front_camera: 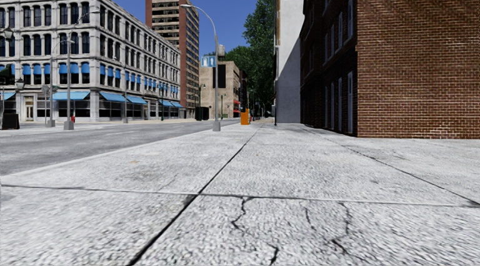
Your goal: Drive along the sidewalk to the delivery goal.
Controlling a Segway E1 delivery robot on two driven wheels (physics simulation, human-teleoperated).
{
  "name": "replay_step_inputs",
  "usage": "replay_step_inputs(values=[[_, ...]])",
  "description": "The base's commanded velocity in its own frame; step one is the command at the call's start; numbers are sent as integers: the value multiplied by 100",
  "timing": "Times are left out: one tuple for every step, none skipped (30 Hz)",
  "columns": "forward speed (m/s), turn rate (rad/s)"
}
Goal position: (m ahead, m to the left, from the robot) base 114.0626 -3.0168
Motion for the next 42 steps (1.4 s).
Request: replay_step_inputs(values=[[200,0],[200,0],[200,0],[200,0],[200,0],[200,0],[200,0],[200,0],[200,0],[200,0],[200,0],[200,0],[200,0],[200,0],[200,0],[200,0],[200,0],[200,0],[200,0],[200,0],[200,0],[200,0],[200,0],[200,0],[200,0],[200,0],[200,0],[200,0],[200,0],[200,0],[200,0],[200,0],[200,0],[200,0],[200,0],[200,0],[200,0],[200,0],[200,0],[200,0],[200,0],[200,0]])
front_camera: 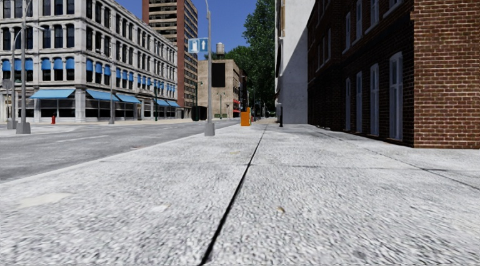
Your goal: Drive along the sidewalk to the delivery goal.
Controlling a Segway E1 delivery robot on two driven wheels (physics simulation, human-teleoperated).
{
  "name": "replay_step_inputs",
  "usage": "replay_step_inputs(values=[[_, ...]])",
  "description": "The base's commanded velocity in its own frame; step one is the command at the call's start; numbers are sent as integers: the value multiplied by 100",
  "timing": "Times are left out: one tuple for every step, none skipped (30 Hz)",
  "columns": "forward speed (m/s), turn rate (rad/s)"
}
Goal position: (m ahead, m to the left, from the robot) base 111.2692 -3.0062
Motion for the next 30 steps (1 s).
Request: replay_step_inputs(values=[[200,0],[200,0],[200,0],[200,0],[200,0],[200,0],[200,0],[200,0],[200,0],[200,0],[200,0],[200,0],[200,0],[200,0],[200,0],[200,0],[200,0],[200,0],[200,0],[200,0],[200,0],[200,-2],[200,-4],[200,-4],[200,-4],[200,-5],[200,-5],[200,-6],[200,-6],[200,-6]])
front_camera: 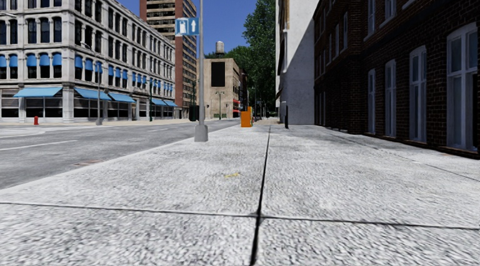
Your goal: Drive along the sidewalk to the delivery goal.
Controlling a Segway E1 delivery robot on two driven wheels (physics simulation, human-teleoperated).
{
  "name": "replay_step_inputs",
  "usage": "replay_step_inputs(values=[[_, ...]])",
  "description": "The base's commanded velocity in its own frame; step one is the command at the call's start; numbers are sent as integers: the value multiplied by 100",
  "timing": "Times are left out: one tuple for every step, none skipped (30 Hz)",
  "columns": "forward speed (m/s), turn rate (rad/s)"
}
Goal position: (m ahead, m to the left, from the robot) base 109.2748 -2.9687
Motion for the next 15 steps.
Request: replay_step_inputs(values=[[200,-6],[200,-6],[200,-9],[200,-9],[200,-10],[200,-12],[200,-13],[200,-13],[200,-13],[200,-13],[200,-13],[200,-18],[200,-21],[200,-21],[200,-21]])
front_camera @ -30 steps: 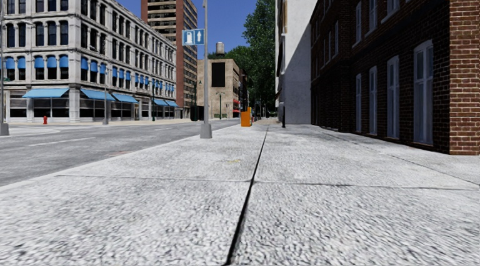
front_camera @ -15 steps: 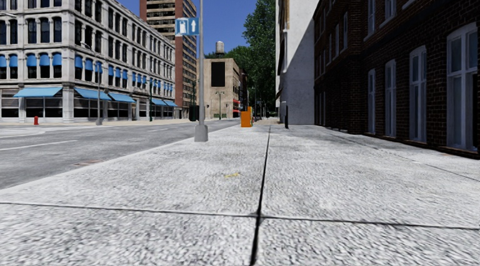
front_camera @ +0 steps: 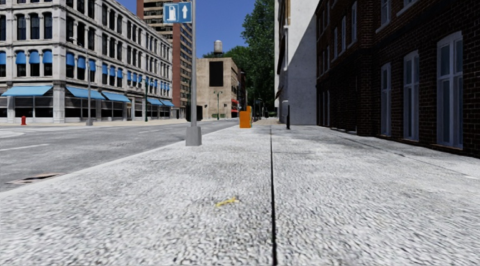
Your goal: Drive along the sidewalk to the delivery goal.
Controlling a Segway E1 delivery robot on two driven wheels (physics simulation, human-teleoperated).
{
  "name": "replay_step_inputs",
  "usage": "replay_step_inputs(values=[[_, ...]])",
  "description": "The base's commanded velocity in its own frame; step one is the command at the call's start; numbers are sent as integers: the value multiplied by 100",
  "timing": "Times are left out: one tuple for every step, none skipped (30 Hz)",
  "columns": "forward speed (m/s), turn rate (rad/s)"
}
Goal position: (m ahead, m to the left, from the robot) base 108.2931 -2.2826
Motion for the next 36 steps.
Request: replay_step_inputs(values=[[200,-22],[200,-22],[200,-22],[200,-24],[200,-26],[200,-26],[200,-26],[200,-26],[200,-26],[200,-26],[200,-26],[200,-26],[200,-26],[200,-26],[200,-26],[200,-26],[200,-26],[200,-26],[200,-26],[200,-26],[200,-26],[200,-26],[200,-26],[200,-26],[200,-26],[200,-26],[200,-26],[200,-26],[200,-26],[200,-26],[200,-26],[200,-18],[200,-1],[200,-1],[200,0],[200,0]])
